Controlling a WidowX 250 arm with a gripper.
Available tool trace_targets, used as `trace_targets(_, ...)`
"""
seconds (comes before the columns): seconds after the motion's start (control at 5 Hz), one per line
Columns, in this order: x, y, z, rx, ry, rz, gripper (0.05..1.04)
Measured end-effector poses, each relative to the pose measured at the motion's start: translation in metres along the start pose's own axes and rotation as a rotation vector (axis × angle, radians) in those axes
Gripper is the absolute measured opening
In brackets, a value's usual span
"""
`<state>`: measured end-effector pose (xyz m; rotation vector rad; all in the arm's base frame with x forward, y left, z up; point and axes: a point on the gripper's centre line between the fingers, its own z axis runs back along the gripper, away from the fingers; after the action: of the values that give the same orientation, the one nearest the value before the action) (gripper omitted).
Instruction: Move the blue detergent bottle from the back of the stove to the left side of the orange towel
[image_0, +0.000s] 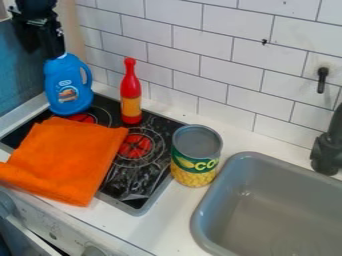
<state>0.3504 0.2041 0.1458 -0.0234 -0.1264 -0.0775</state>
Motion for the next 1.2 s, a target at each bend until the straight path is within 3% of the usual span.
trace_targets(0.4,0.012,-0.016,-0.004,-0.01,-0.017,-0.028,0.978)
trace_targets(0.6,0.017,-0.021,-0.005,-0.002,-0.021,-0.032,0.871)
trace_targets(0.8,0.014,-0.017,-0.007,0.021,-0.009,-0.021,0.58)
trace_targets(1.0,0.013,-0.017,-0.008,0.019,-0.006,-0.019,0.499)
trace_targets(1.2,-0.001,-0.024,-0.004,0.018,0.019,-0.017,0.499)
